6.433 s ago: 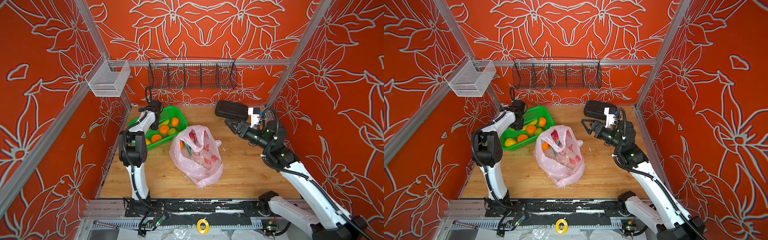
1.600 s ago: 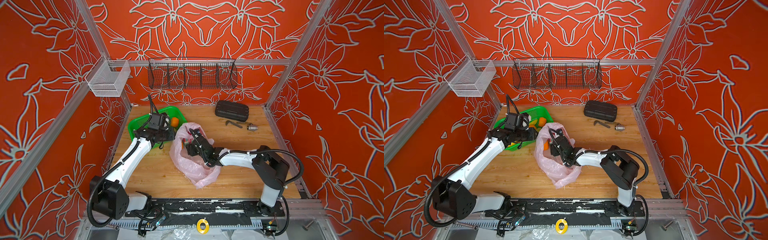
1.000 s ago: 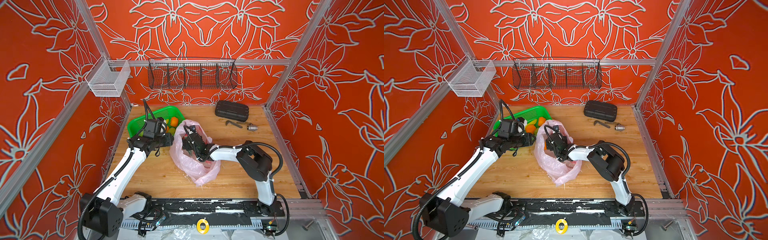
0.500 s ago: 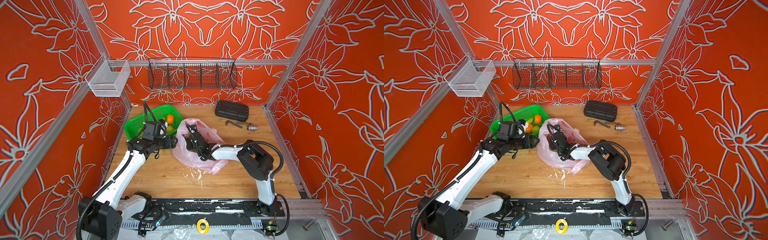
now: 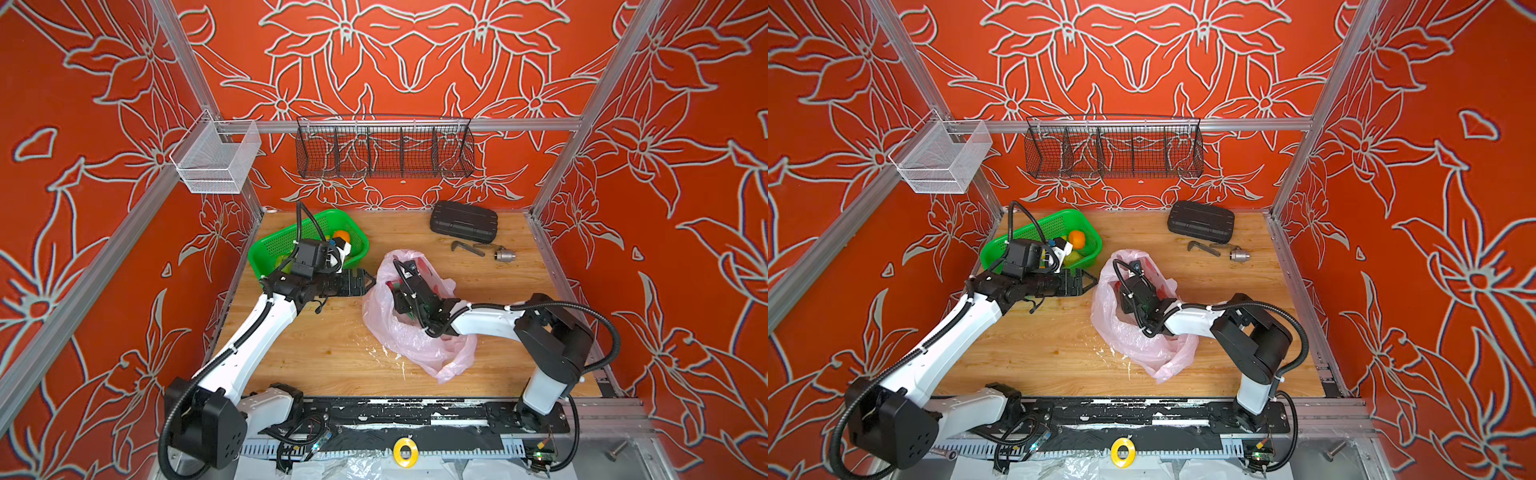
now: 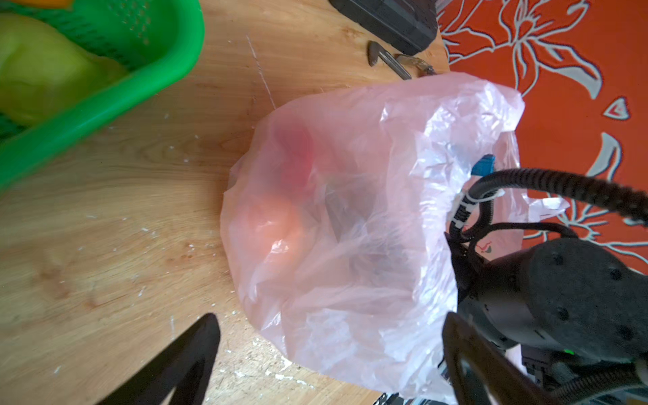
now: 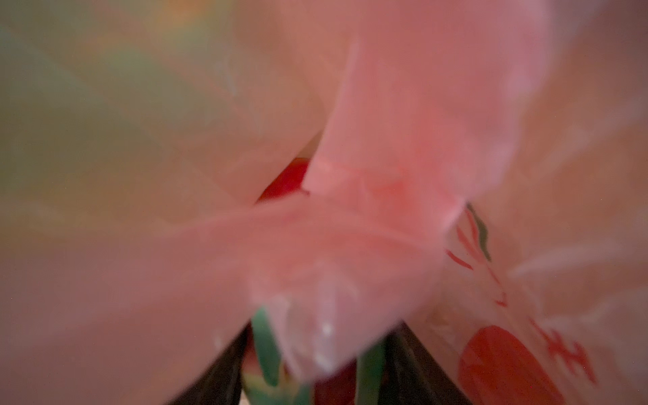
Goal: Untie the knot of the plastic bag and take out the fruit
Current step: 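Reach the right gripper into the bag while the left gripper holds the bag, then grasp the red dragon fruit with the right gripper and lift it out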
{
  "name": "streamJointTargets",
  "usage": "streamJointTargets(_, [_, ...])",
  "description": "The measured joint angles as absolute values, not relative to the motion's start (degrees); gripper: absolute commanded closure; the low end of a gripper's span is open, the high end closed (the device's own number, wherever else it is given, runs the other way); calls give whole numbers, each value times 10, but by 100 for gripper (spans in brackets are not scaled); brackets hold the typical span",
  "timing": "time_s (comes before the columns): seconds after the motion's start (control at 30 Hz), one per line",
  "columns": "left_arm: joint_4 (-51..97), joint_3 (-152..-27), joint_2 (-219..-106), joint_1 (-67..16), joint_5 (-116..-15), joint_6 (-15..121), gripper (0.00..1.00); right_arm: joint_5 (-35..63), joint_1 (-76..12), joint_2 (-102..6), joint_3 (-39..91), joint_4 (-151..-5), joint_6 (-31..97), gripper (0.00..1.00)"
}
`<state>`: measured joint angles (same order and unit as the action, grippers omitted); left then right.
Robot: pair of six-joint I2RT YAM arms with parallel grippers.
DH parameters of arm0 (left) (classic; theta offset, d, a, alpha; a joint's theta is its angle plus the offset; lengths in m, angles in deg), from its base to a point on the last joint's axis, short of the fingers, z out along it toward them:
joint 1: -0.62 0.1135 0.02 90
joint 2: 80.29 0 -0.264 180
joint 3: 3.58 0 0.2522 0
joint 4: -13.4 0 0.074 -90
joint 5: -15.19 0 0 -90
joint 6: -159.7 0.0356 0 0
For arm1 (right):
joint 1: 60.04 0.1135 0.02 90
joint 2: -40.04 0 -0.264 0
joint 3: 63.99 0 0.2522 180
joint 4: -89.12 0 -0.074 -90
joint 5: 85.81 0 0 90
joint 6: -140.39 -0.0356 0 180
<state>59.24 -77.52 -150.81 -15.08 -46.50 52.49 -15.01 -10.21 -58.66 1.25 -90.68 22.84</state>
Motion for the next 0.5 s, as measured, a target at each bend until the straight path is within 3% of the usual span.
streamJointTargets(0.13, [594, -805, -1569, -184, -454, 533, 3, -153, -102, -564, 1, -897, 226, 57])
streamJointTargets(0.37, [606, -829, -1630, -197, -461, 540, 26, -155, -102, -526, -9, -894, 224, 58])
streamJointTargets(0.5, [612, -834, -1631, -197, -479, 538, 47, -154, -102, -495, -32, -893, 222, 58])
